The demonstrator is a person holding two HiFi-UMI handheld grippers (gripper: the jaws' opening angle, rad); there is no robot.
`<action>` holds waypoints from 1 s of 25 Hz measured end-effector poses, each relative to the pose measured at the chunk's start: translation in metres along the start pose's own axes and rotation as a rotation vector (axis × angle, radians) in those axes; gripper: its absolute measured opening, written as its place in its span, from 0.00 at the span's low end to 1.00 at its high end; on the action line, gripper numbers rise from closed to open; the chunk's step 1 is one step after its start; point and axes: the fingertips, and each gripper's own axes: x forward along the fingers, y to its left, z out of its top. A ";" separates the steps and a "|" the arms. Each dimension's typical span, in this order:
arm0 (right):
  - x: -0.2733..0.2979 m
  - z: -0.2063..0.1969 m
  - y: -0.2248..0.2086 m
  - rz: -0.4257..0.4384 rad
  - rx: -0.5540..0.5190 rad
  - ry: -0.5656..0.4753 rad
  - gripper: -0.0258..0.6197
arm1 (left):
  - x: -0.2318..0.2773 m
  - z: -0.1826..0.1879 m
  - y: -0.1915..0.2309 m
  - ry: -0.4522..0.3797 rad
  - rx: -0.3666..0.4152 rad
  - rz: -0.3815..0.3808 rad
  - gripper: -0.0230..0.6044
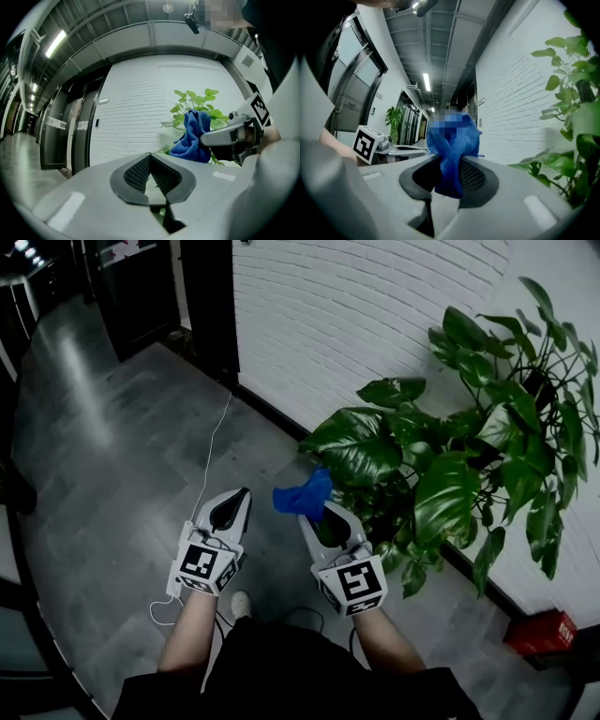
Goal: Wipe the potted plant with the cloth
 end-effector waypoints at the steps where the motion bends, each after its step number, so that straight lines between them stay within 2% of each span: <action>1: 0.024 -0.001 0.004 -0.004 0.027 0.003 0.20 | 0.003 -0.002 0.020 -0.007 0.007 -0.004 0.04; 4: 0.099 0.002 0.022 -0.007 0.071 -0.002 0.20 | 0.008 -0.006 0.082 -0.013 0.026 -0.027 0.04; 8: 0.170 0.014 0.037 -0.008 0.045 -0.007 0.20 | 0.011 -0.011 0.144 0.014 0.010 -0.098 0.04; 14: 0.240 0.019 0.026 -0.031 0.034 -0.017 0.20 | 0.028 -0.008 0.221 0.001 0.061 -0.056 0.04; 18: 0.273 0.008 0.008 -0.026 0.039 0.002 0.20 | 0.067 -0.019 0.254 0.004 0.032 -0.063 0.04; 21: 0.293 -0.005 -0.035 -0.095 0.014 0.031 0.20 | 0.118 -0.027 0.265 0.012 0.021 -0.069 0.04; 23: 0.305 -0.011 -0.067 -0.132 0.039 0.037 0.20 | 0.157 -0.030 0.259 0.010 0.026 -0.116 0.04; 25: 0.314 -0.009 -0.095 -0.169 0.055 0.025 0.20 | 0.195 -0.030 0.248 0.003 0.035 -0.199 0.04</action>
